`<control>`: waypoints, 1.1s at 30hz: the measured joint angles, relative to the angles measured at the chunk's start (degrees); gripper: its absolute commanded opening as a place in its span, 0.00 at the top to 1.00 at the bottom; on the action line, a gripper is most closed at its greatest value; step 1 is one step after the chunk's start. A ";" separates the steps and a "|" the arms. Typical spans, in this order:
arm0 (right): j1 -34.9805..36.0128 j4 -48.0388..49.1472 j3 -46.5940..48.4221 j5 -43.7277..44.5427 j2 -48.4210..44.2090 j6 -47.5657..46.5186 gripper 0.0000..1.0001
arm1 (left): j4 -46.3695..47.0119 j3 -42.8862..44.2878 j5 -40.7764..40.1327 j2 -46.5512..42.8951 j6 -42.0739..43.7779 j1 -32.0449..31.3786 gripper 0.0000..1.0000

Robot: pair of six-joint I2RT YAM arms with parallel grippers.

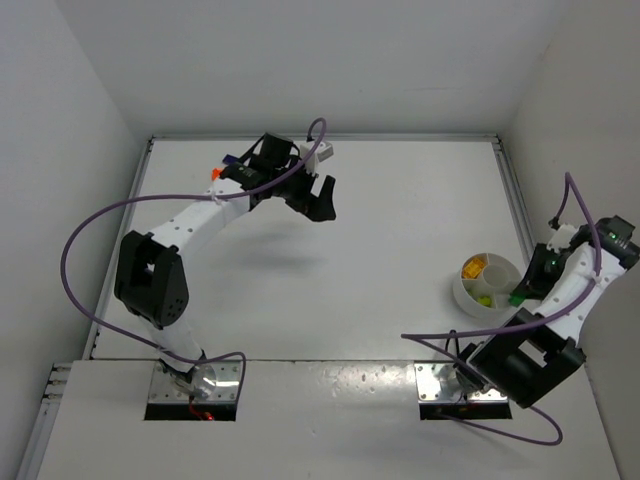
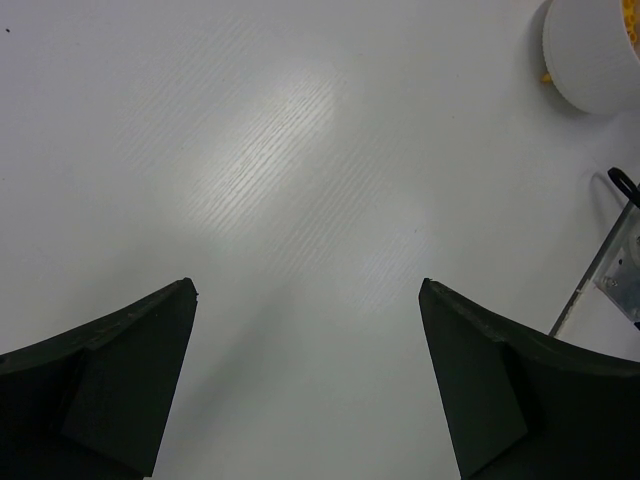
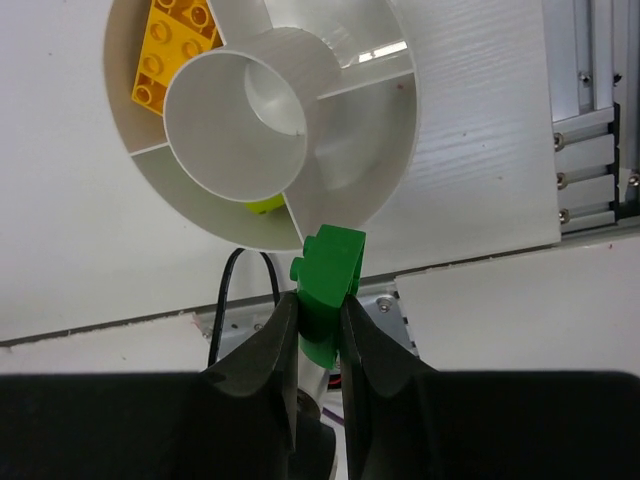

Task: Sort the legos into containers by color

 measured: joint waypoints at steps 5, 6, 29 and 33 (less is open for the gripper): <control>-1.05 0.02 -0.09 -1.60 1.88 -0.87 0.99 | -0.11 0.94 0.22 0.02 0.02 0.00 0.00; -1.16 0.02 -0.09 -1.92 1.90 -1.03 0.98 | -0.13 1.01 0.26 0.02 0.02 0.00 0.00; -2.14 0.46 -0.52 -6.58 5.11 -3.54 0.79 | -0.83 1.03 0.87 0.04 0.00 0.00 0.00; -2.14 1.31 -0.52 -6.60 5.46 -3.69 0.74 | -0.83 1.03 1.01 0.04 0.00 0.00 0.00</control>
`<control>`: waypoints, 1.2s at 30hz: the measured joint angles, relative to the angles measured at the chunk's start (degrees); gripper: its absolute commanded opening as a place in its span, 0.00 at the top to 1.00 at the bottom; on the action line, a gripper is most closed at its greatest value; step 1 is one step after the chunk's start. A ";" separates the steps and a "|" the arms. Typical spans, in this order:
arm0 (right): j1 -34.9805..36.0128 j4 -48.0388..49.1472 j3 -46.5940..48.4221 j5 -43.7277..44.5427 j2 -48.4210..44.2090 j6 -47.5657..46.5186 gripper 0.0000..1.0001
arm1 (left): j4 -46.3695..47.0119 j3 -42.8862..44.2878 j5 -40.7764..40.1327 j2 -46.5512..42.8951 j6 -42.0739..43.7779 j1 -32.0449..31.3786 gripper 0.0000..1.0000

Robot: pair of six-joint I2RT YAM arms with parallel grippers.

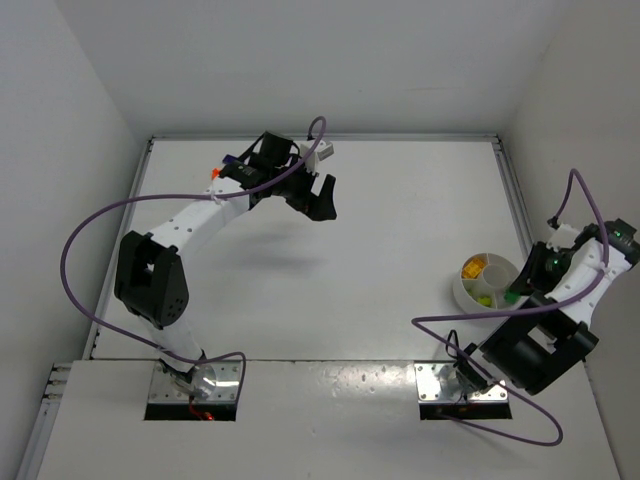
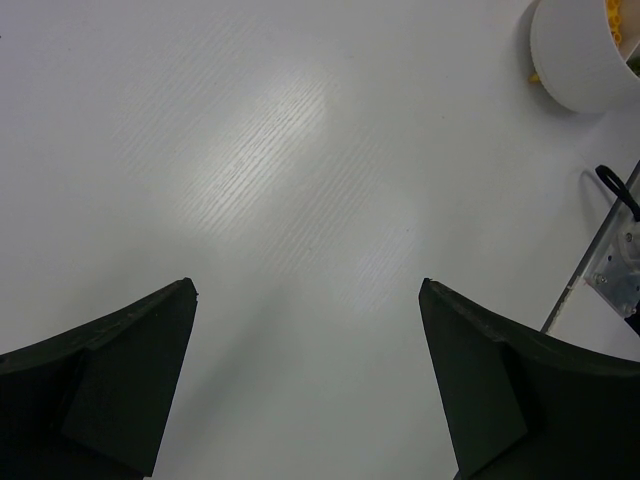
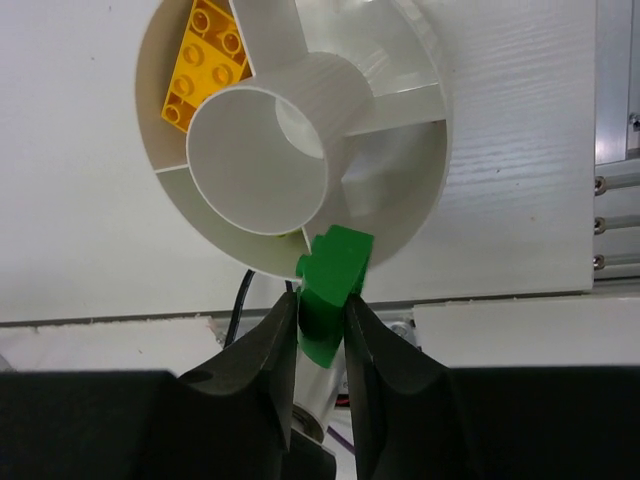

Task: Sort the legos into containers by color

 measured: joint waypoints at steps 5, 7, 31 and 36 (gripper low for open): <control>0.00 1.09 0.00 0.00 0.04 -0.02 0.74 | 0.00 0.00 0.04 0.02 0.00 0.00 0.00; 0.00 1.57 0.00 0.00 0.04 -0.02 0.74 | 0.00 0.00 0.04 0.02 0.00 0.00 0.00; 5.05 -1.97 5.18 -4.07 -0.28 -7.85 0.51 | 2.58 -3.52 -5.01 -3.26 -4.83 18.84 0.00; 8.15 -1.62 6.58 -4.42 1.77 -6.97 0.51 | 1.40 3.39 -15.93 0.85 -4.22 21.92 0.13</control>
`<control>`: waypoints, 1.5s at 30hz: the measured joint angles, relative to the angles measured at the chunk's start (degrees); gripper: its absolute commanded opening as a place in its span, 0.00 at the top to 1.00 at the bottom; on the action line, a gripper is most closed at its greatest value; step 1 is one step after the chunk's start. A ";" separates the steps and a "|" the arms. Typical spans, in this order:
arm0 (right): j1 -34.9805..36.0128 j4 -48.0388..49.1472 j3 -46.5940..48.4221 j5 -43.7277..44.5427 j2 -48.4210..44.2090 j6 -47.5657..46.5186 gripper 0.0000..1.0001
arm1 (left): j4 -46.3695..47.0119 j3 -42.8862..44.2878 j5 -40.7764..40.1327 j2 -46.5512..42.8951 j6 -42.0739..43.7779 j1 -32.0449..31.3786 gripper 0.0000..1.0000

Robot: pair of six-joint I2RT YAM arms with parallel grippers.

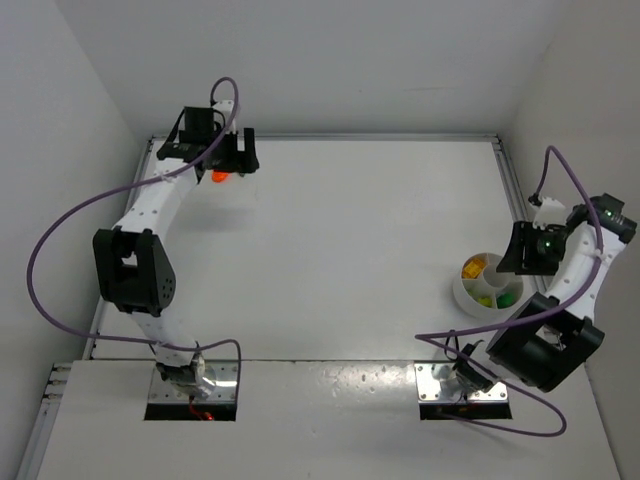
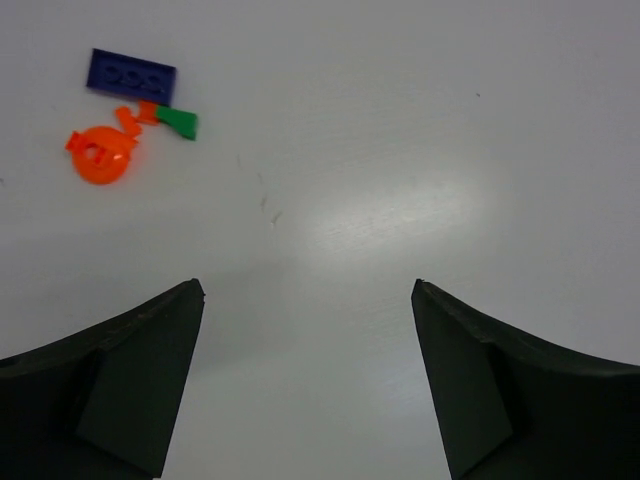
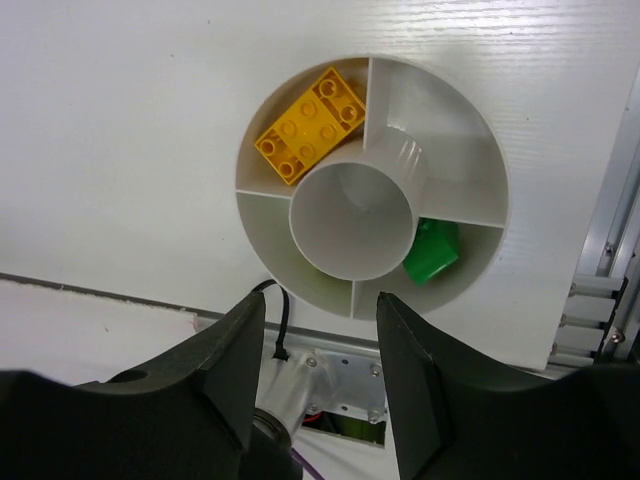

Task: Sort the legos into containers by color

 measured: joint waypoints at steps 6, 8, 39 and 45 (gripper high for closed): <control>2.40 0.17 0.20 0.09 0.57 1.33 0.51 | 0.57 7.34 -9.99 10.36 -1.25 -0.87 0.29; 2.86 0.17 0.20 0.13 0.57 1.51 0.51 | 0.33 9.29 -13.38 14.51 -2.05 -1.36 0.29; 8.20 -0.09 0.76 -0.44 2.93 4.39 0.51 | -3.54 29.03 -34.60 41.31 -21.88 -5.01 0.39; 9.09 0.17 0.68 -0.24 3.48 5.11 0.51 | -3.43 33.22 -36.65 44.24 -22.27 -5.29 0.38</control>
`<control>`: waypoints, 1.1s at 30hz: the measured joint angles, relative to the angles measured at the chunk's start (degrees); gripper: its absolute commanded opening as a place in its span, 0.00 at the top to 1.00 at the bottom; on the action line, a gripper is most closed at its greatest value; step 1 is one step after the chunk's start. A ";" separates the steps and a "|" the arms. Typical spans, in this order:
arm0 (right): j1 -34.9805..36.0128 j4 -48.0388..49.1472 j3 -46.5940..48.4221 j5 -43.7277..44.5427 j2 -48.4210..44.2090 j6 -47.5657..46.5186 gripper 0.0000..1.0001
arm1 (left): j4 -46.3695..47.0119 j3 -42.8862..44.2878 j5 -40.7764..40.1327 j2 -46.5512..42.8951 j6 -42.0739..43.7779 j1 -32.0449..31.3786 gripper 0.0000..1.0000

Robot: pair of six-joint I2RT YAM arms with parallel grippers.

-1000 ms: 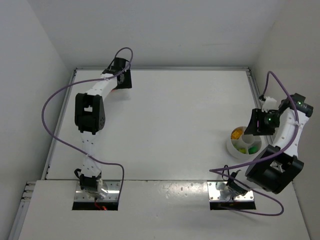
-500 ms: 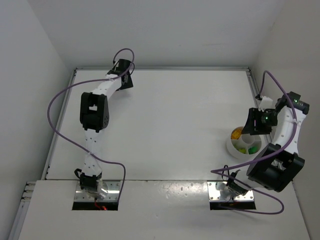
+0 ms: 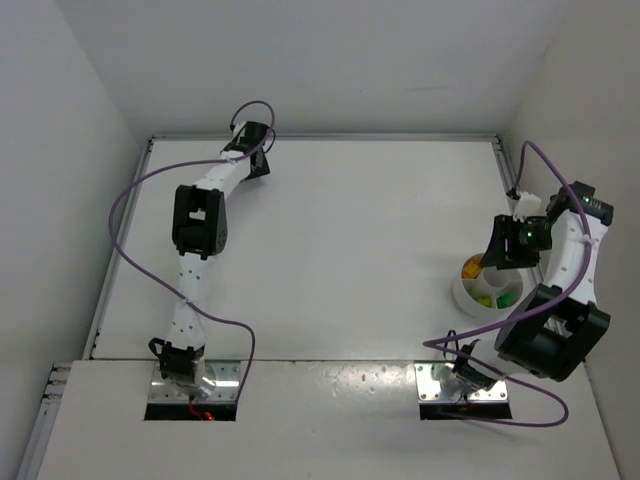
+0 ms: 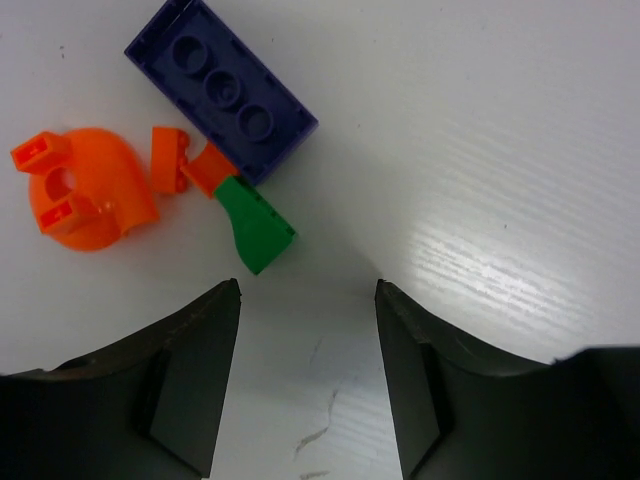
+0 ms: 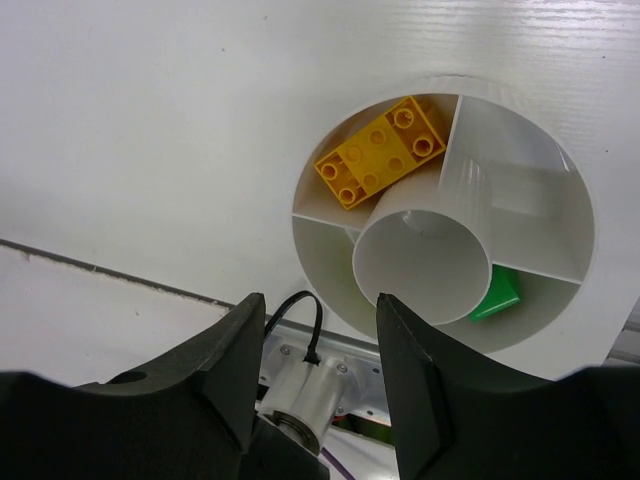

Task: Sort the legos into containers by color

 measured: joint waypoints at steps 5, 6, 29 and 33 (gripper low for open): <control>0.70 0.17 -0.02 0.52 0.94 0.63 0.51 | 0.11 3.23 -1.70 2.01 -0.04 -0.02 0.38; 0.83 0.17 -0.02 0.66 1.11 0.74 0.51 | 0.07 3.37 -2.25 2.14 -0.07 -0.02 0.38; 2.95 1.44 -0.02 0.96 1.95 2.54 0.52 | 0.48 3.56 -2.21 2.38 0.59 2.38 0.42; 3.43 1.49 -0.04 0.96 1.95 2.69 0.52 | 0.90 3.74 0.09 2.49 1.05 4.00 0.42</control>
